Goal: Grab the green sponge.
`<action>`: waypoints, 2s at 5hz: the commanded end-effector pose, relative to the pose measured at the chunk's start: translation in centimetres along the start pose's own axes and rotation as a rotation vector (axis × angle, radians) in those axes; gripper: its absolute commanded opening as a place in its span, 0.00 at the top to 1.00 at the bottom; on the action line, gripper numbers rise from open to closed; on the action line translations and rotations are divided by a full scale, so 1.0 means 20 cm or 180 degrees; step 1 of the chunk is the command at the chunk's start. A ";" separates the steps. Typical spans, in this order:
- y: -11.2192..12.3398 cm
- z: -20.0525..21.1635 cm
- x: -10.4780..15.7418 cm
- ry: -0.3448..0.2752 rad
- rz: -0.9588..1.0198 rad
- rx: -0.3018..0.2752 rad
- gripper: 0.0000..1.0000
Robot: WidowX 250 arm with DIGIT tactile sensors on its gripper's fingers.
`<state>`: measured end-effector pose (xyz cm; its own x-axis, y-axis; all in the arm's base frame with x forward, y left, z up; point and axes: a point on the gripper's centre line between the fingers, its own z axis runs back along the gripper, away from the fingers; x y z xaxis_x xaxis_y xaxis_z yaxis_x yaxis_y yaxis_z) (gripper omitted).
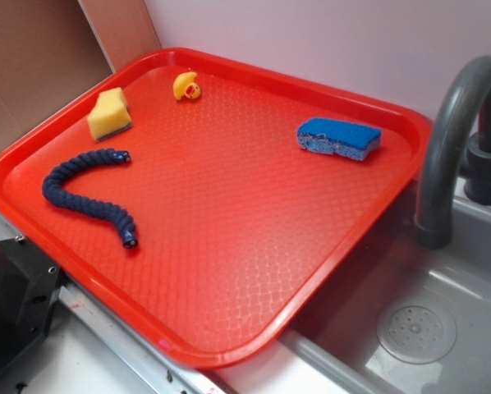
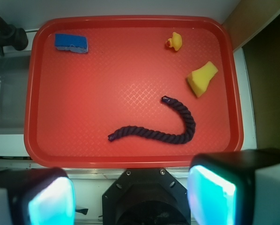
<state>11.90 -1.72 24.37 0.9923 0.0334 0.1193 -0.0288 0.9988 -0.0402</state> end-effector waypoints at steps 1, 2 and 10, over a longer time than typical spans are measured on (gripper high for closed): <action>0.00 0.00 0.00 0.0000 0.0000 0.0000 0.00; 0.07 -0.01 0.04 -0.0281 0.0772 0.0169 0.00; 0.74 -0.96 0.50 -0.0461 0.2056 0.0491 0.00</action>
<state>23.05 12.05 4.58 0.7518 0.6297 0.1954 -0.6425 0.7663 0.0026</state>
